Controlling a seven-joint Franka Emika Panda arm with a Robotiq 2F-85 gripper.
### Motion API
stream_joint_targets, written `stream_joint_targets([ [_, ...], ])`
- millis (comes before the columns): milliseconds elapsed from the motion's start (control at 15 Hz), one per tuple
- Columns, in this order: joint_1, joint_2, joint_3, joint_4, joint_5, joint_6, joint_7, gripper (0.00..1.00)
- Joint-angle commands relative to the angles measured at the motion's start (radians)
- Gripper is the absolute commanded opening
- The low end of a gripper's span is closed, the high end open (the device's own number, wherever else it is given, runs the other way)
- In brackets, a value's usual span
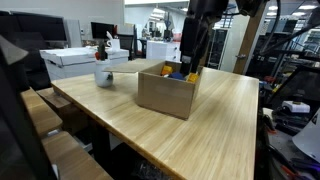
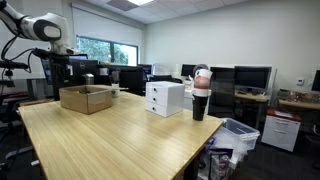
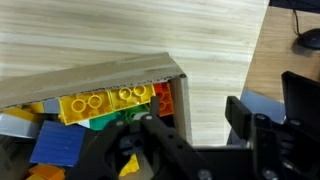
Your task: Take everything out of the box
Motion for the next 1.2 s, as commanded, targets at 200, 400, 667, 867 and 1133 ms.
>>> stream_joint_targets([
  [200, 0.019, 0.06, 0.017, 0.019, 0.009, 0.005, -0.083, 1.0],
  [400, 0.027, 0.079, 0.022, 0.028, 0.008, 0.027, -0.108, 1.0],
  [667, 0.031, 0.097, 0.029, 0.038, 0.009, 0.072, -0.118, 1.0],
  [867, 0.035, 0.108, 0.028, 0.038, 0.022, 0.086, -0.124, 0.74],
  [1133, 0.036, 0.117, 0.028, 0.031, 0.027, 0.116, -0.116, 0.56],
])
